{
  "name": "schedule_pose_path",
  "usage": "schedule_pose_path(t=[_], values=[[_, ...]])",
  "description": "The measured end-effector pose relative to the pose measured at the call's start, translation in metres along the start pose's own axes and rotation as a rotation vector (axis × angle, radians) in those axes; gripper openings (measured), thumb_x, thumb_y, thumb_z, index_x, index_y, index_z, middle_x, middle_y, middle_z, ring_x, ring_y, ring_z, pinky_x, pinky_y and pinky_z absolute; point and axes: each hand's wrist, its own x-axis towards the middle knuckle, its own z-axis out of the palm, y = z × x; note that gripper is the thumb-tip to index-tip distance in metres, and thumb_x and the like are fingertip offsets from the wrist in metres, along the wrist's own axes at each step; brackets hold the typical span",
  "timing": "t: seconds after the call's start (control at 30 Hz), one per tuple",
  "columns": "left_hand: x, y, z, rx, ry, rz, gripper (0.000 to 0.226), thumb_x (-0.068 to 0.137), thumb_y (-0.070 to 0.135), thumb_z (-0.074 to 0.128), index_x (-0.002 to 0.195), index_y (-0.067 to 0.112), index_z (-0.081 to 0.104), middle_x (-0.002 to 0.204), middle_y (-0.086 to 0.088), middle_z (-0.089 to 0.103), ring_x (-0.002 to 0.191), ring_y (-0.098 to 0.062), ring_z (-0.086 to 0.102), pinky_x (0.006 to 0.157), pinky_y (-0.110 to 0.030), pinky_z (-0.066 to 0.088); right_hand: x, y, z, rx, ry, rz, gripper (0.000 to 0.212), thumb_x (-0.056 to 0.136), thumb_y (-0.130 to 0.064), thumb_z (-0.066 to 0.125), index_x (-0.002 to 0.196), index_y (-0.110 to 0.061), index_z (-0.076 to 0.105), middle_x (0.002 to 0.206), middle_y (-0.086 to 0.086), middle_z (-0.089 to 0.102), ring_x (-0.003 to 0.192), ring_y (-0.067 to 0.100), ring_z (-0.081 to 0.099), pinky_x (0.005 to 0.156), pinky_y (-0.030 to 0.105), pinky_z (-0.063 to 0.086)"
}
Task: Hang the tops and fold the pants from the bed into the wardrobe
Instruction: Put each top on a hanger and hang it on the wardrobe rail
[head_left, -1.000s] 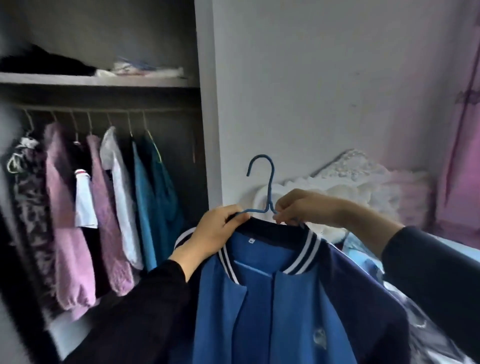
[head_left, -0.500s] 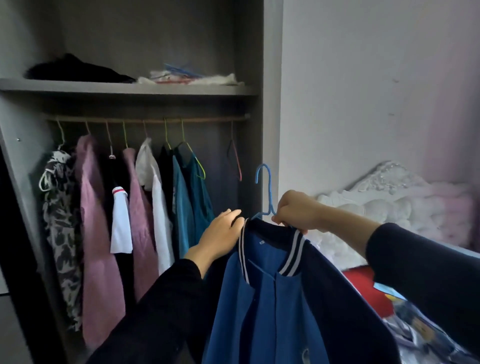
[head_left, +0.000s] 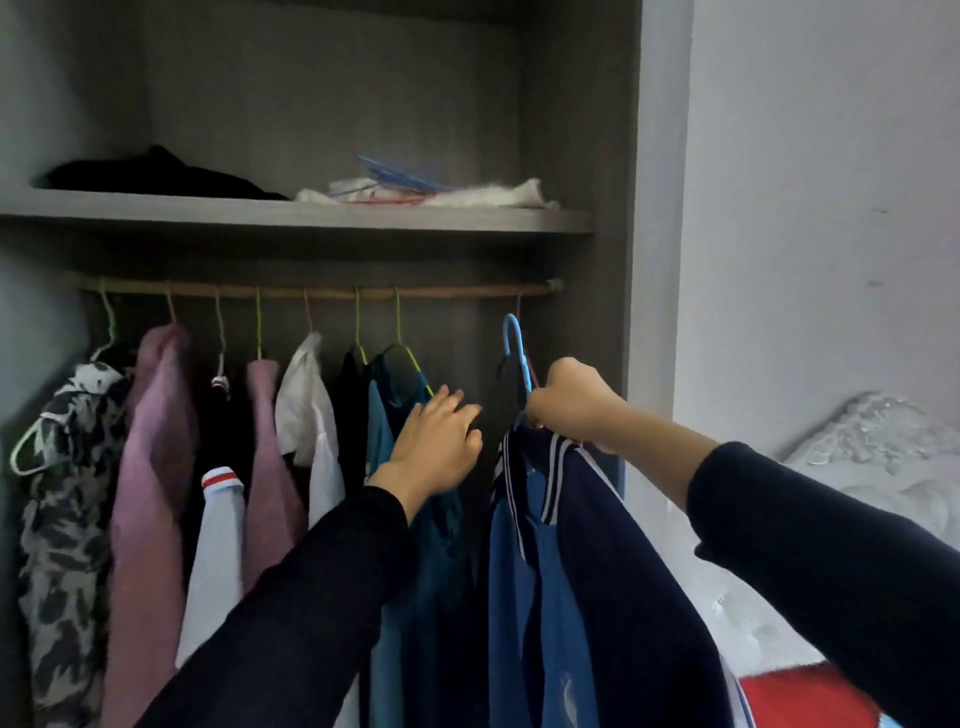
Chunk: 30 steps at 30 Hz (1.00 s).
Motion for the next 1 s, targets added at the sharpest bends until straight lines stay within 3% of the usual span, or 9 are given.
schedule_pose_path(t=[0.17, 0.33, 0.43, 0.53, 0.67, 0.73, 0.87, 1.0], values=[[0.059, -0.033, 0.0, 0.061, 0.018, 0.037, 0.045, 0.101, 0.033, 0.036, 0.144, 0.022, 0.039, 0.157, -0.002, 0.024, 0.148, -0.019, 0.006, 0.118, -0.044, 0.007, 0.069, -0.015, 0.006, -0.007, 0.02, -0.037, 0.018, 0.088, -0.012, 0.055, 0.071, -0.01, 0.048, 0.074, 0.003, 0.053, 0.062, 0.014, 0.049, 0.048, 0.024, 0.038], [0.105, -0.067, -0.001, 0.078, 0.02, 0.026, 0.047, 0.097, 0.04, 0.042, 0.142, 0.025, 0.042, 0.157, -0.003, 0.024, 0.148, -0.019, 0.004, 0.119, -0.045, 0.004, 0.128, -0.025, 0.025, -0.109, 0.082, -0.039, 0.01, 0.088, -0.018, 0.057, 0.085, -0.01, 0.052, 0.084, 0.004, 0.055, 0.073, 0.019, 0.054, 0.059, 0.028, 0.041], [0.131, -0.09, -0.002, 0.082, 0.088, 0.014, 0.056, 0.093, 0.042, 0.048, 0.145, 0.025, 0.035, 0.159, -0.004, 0.018, 0.148, -0.02, 0.002, 0.119, -0.042, 0.003, 0.16, -0.032, 0.032, -0.148, 0.147, -0.052, 0.013, 0.089, -0.018, 0.058, 0.082, -0.01, 0.05, 0.076, 0.001, 0.05, 0.068, 0.017, 0.05, 0.055, 0.027, 0.038], [0.156, -0.108, -0.01, 0.071, 0.21, -0.008, 0.062, 0.092, 0.041, 0.05, 0.148, 0.021, 0.029, 0.156, -0.007, 0.022, 0.145, -0.024, 0.013, 0.118, -0.04, 0.008, 0.192, -0.043, 0.038, -0.168, 0.207, -0.056, 0.019, 0.088, -0.018, 0.059, 0.073, -0.012, 0.048, 0.076, 0.002, 0.05, 0.067, 0.017, 0.051, 0.059, 0.027, 0.04], [0.19, -0.13, -0.016, 0.043, 0.283, 0.001, 0.063, 0.091, 0.036, 0.05, 0.148, 0.02, 0.028, 0.159, -0.007, 0.017, 0.147, -0.024, 0.01, 0.118, -0.038, 0.011, 0.229, -0.054, 0.053, -0.192, 0.265, -0.065, 0.01, 0.087, -0.017, 0.058, 0.091, -0.008, 0.055, 0.091, 0.007, 0.053, 0.09, 0.029, 0.059, 0.07, 0.031, 0.048], [0.205, -0.139, -0.016, 0.062, 0.29, 0.015, 0.066, 0.09, 0.035, 0.051, 0.15, 0.021, 0.026, 0.16, -0.005, 0.014, 0.148, -0.021, 0.007, 0.119, -0.037, 0.009, 0.244, -0.055, 0.066, -0.197, 0.274, -0.068, 0.02, 0.088, -0.018, 0.057, 0.103, -0.005, 0.059, 0.095, 0.008, 0.055, 0.095, 0.03, 0.06, 0.073, 0.031, 0.049], [0.226, -0.151, -0.016, 0.073, 0.277, 0.021, 0.064, 0.094, 0.034, 0.046, 0.152, 0.021, 0.02, 0.16, -0.001, 0.015, 0.148, -0.018, 0.006, 0.119, -0.037, 0.005, 0.27, -0.051, 0.091, -0.194, 0.258, -0.08, 0.02, 0.089, -0.02, 0.056, 0.104, -0.007, 0.058, 0.101, 0.009, 0.06, 0.093, 0.028, 0.061, 0.075, 0.029, 0.05], [0.235, -0.158, -0.014, 0.116, 0.268, 0.058, 0.061, 0.095, 0.032, 0.044, 0.151, 0.02, 0.023, 0.154, -0.002, 0.028, 0.145, -0.019, 0.016, 0.119, -0.039, 0.002, 0.28, -0.044, 0.108, -0.244, 0.232, -0.077, 0.02, 0.09, -0.022, 0.055, 0.101, -0.007, 0.053, 0.11, 0.015, 0.06, 0.099, 0.032, 0.06, 0.077, 0.032, 0.049]])
